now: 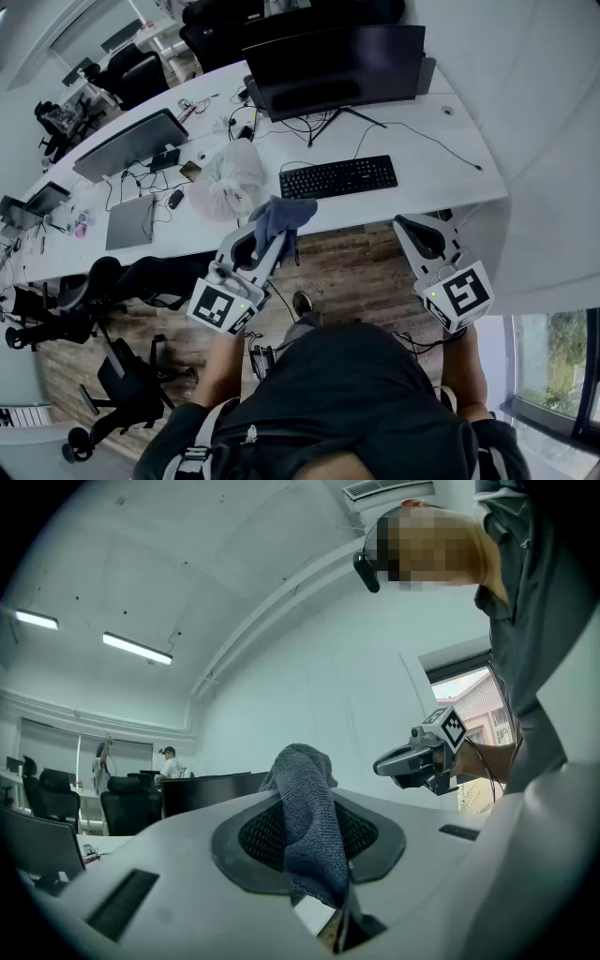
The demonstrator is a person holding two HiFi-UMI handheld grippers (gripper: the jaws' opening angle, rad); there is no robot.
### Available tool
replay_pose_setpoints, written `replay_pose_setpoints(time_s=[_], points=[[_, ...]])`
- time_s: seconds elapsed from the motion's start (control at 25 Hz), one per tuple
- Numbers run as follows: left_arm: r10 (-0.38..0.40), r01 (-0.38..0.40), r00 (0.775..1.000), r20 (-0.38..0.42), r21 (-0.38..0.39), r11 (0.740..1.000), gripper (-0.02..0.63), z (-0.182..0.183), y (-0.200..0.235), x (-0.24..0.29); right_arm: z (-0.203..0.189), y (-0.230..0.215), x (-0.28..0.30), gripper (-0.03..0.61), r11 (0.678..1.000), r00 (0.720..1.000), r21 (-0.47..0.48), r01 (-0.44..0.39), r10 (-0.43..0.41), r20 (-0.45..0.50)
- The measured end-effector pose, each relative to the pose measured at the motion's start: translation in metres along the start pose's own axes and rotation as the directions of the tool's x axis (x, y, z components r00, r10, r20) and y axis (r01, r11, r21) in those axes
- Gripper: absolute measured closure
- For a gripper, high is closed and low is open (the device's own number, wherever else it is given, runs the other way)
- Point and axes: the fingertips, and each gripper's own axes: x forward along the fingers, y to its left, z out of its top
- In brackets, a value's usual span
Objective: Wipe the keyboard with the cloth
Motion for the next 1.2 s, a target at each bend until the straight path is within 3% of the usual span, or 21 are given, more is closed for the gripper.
replay_pose_setpoints(time_s=[0.52, 0.96, 1.2], points=[[0.039, -0.04, 0.998, -0.045, -0.025, 0.999, 0.538, -0.024, 0.018, -0.033, -0.016, 0.024, 0.026, 0.569, 0.996, 0.999, 0.08, -0.045, 0.045, 0.001], [-0.027, 0.022, 0.999, -0.047, -0.109, 0.994, 0.538, -0.062, 0.106, -0.013, -0.036, 0.002, 0.078, 0.568, 0.976, 0.981, 0.165, 0.145, -0.119, -0.153], [-0.098, 0.094, 0.995, -0.024, -0.127, 0.987, 0.538, -0.079, 0.144, 0.003, -0.036, 0.009, 0.109, 0.568, 0.964, 0.968, 0.165, 0.21, -0.181, -0.176]])
